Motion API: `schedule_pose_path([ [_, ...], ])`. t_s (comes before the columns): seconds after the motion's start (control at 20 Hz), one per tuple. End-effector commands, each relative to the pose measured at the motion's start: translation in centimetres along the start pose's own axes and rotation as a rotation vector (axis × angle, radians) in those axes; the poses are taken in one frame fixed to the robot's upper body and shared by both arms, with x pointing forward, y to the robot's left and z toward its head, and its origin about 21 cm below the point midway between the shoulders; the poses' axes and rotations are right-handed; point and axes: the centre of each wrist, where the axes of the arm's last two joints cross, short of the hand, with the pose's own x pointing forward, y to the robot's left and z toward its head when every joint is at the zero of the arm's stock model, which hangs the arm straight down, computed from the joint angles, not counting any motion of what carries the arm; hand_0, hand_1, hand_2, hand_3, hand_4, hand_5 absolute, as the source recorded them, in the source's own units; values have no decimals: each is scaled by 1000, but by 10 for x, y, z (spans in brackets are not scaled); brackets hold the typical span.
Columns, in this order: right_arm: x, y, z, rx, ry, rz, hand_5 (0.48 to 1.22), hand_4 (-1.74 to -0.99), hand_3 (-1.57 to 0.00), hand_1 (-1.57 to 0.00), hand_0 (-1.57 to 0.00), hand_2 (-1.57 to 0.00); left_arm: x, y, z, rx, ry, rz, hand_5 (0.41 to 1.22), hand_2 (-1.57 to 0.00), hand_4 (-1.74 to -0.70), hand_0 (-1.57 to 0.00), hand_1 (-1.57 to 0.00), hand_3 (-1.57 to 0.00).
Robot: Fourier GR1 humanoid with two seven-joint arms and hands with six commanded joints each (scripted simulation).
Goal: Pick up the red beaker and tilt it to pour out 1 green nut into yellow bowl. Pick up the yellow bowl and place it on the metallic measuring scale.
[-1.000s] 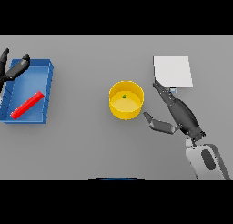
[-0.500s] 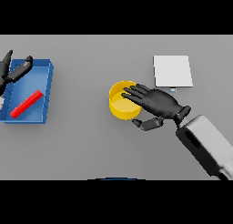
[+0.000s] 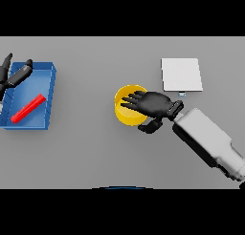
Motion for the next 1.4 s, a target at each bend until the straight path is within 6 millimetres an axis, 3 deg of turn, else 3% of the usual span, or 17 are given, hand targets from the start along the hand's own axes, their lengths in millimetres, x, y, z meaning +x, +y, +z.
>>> schedule_pose_path([
  [0.0, 1, 3, -4, 24, -9, 11, 708, -1250, 1, 1, 1, 1, -4, 3, -1, 2, 7, -1, 688, 1, -724, 1, 1, 1],
  [0.35, 4, -7, -16, 111, 4, 30, 753, -1297, 1, 1, 1, 1, -2, 9, -2, 1, -9, 7, 688, 1, -718, 1, 1, 1],
  [0.5, 3, 0, -18, 127, 22, -12, 810, -1336, -43, -16, -3, -19, -3, 9, -2, 9, -8, 7, 686, 1, -713, 1, 1, 1],
  [0.6, 3, 0, -23, 133, 19, -7, 873, -1387, -173, -236, -287, -176, 0, 8, -2, 10, -7, 4, 691, 1, -714, 1, 1, 1],
  [0.65, 3, 0, -23, 142, 12, 4, 943, -1420, -262, -473, -544, -310, -2, 7, 1, 9, 0, 7, 692, 1, -716, 1, 1, 1],
  [0.75, 2, -2, -22, 138, 6, 10, 1043, -1512, -456, -869, -914, -695, -1, 9, -1, 7, -2, 8, 692, 1, -719, 1, 1, 1],
  [0.85, 0, 2, -19, 133, -4, 6, 1107, -1586, -716, -1121, -1150, -1010, -6, 8, 1, 3, -10, 8, 696, 1, -722, 1, 1, 1],
  [0.9, 0, 1, -17, 127, -14, 5, 1130, -1614, -834, -1211, -1235, -1122, -6, 7, 1, 2, -7, 14, 696, 1, -724, 1, 1, 1],
  [1.1, 3, 2, -18, 104, -9, 19, 1184, -1689, -1183, -1424, -1433, -1240, -4, 11, 2, 5, -6, 0, 695, 1, -722, 1, 1, 1],
  [1.35, -1, -2, -15, 78, -20, -7, 1209, -1724, -1311, -1523, -1526, -1319, -4, 9, -1, -6, -2, -5, 694, 1, -716, 1, 1, 1],
])
